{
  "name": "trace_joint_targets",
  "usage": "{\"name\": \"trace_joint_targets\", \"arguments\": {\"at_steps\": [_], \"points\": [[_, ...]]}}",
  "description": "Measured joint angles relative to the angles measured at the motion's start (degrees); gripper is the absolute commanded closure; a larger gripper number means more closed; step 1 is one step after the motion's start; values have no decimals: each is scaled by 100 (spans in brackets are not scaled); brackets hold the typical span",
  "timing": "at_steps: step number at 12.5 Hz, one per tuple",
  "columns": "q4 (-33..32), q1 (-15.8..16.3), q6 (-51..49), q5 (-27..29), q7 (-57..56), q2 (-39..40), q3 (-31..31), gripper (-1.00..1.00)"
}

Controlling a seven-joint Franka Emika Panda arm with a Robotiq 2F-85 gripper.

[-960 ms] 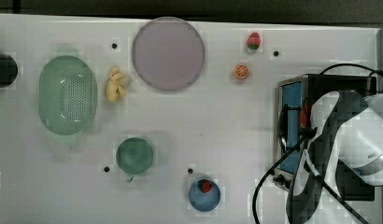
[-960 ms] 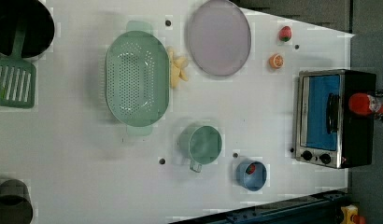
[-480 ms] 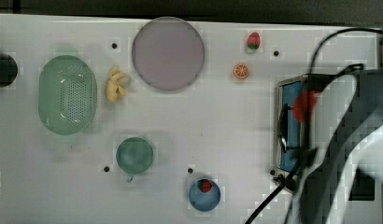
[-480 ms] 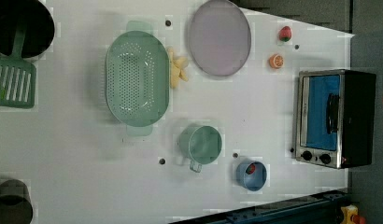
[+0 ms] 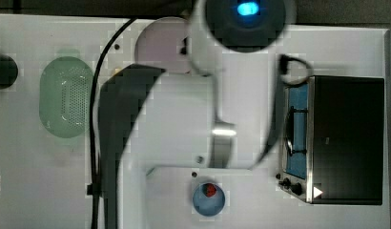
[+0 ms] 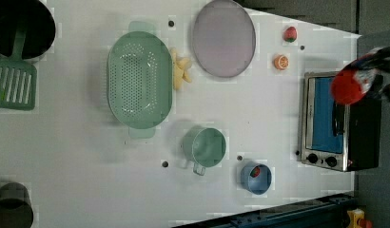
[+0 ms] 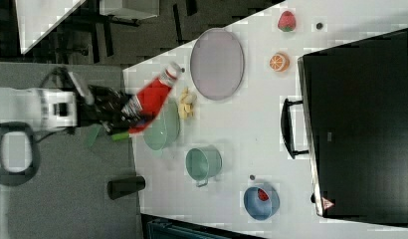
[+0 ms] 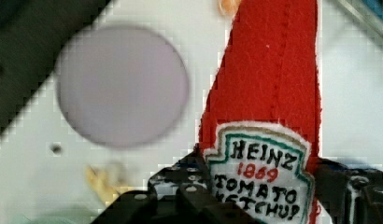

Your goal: Pick Ketchup from oven and place it on table.

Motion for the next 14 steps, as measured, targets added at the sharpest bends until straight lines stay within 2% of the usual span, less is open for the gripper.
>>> {"name": "trace_joint_targets", "arguments": {"at_steps": [2,4,6,8,10,12,13,14], "points": [[-778,-17,483,-153,7,-42,119,-24],[-1735,-80,1255,-57,7,23,-14,-24],[-2350,-132,1807,-39,7,175,-87,-24],[-2887,-133,2341,-39,35,268,-127,-24],[-3268,-162,2954,-269,38,492,-118,-24],[-3268,-158,3468,-269,41,886,-95,-25],[-3279,-99,3835,-269,41,1100,-125,-76],[-3301,-87,4095,-265,34,1280,-100,-100]]}}
